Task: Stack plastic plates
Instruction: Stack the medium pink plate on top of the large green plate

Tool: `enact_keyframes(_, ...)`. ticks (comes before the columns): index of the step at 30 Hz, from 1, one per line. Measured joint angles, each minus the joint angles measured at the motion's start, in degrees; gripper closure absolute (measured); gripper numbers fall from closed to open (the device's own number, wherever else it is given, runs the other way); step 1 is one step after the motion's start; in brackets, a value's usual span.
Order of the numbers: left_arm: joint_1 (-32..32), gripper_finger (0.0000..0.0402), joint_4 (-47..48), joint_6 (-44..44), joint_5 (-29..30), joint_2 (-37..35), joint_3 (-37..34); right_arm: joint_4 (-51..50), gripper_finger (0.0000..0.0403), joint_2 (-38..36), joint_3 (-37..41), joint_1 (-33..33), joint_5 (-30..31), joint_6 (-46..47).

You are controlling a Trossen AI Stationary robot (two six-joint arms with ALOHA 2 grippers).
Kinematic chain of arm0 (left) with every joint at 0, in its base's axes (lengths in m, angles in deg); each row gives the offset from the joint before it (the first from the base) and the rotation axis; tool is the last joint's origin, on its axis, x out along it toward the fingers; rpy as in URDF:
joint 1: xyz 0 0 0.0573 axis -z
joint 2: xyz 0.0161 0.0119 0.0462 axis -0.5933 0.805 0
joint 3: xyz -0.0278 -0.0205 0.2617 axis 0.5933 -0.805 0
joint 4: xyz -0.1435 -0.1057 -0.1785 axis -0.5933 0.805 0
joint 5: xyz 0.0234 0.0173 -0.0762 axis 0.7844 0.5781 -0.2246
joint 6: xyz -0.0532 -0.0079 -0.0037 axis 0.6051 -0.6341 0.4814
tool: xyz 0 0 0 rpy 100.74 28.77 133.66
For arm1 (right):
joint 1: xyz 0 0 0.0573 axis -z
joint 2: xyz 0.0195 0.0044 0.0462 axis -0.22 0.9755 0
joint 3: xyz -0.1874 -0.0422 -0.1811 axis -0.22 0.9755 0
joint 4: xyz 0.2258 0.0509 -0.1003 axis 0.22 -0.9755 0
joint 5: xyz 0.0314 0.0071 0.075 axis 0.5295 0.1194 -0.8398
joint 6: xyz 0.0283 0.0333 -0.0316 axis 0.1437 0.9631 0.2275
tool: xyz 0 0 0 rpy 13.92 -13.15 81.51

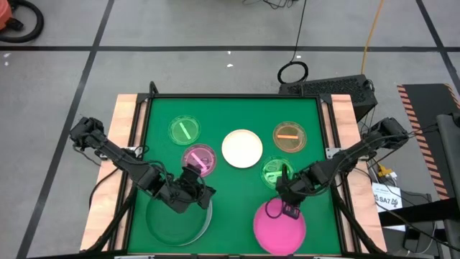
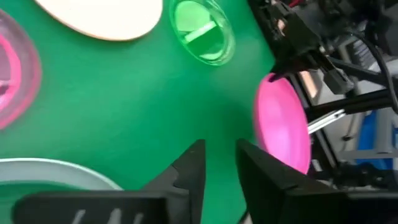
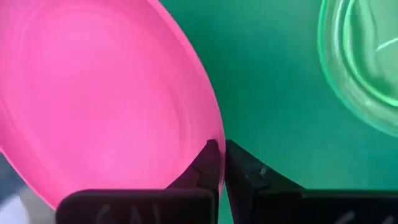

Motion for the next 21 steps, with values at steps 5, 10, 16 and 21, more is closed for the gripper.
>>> enact_keyframes(5,0.0,0.0225,-6.3,0.1,0.0,2.3,0.0,-0.2,0.0400,0.0,-3.1,3.6,0.0,3.1)
enact_keyframes(10,-0.1,0.0188,-9.1,3.1,0.0,4.2,0.0,-1.9,0.0399,0.0,-5.8,7.8,0.0,3.3)
enact_keyframes(16,-0.7,0.0173,-11.6,7.4,0.0,5.4,0.0,-2.6,0.0398,0.0,-7.2,12.6,0.2,1.7)
enact_keyframes(21,-2.0,0.0142,-13.9,6.7,0.0,6.6,-0.1,-1.8,0.0398,0.0,-7.3,15.3,0.9,-0.1)
